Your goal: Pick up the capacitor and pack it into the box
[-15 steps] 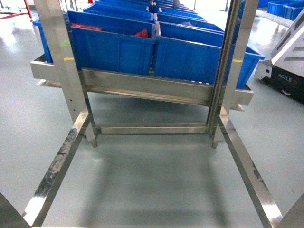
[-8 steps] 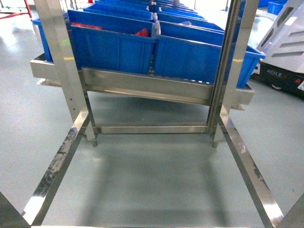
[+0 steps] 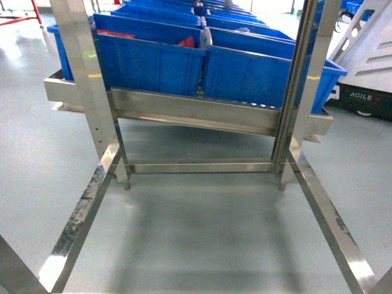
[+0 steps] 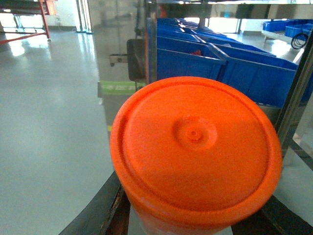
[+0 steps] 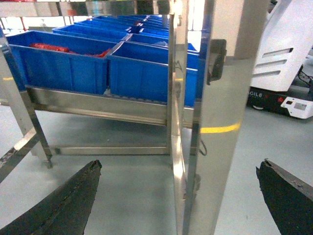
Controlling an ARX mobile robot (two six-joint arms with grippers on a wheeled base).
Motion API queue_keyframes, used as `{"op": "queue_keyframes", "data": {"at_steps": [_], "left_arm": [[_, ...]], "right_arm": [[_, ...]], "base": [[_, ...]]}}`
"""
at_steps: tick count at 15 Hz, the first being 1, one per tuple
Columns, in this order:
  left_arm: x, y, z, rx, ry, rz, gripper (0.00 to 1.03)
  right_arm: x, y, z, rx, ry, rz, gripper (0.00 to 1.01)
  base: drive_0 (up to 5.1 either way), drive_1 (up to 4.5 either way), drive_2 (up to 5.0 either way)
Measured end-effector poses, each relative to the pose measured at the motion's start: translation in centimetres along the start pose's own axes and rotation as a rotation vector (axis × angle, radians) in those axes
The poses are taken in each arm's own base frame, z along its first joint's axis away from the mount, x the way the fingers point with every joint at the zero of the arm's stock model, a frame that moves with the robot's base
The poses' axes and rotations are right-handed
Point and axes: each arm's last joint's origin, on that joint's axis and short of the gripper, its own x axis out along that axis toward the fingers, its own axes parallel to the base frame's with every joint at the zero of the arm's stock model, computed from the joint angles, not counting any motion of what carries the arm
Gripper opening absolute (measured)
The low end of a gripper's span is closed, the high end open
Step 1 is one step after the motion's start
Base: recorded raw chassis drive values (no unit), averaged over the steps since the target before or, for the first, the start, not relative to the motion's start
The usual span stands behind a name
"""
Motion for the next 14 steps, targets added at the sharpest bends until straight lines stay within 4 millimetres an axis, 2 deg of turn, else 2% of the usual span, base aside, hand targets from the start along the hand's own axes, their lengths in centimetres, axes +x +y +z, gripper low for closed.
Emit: {"op": "queue_keyframes", "data": {"at_steps": [14], "left_arm": [[0.00,0.02,-0.01,0.000,0.001,0.003,0.44]], "right_arm": [[0.00,0.00,0.01,0.000,-0.001,0.001,0.98]], "base": [[-4.9,2.33,2.7]]}}
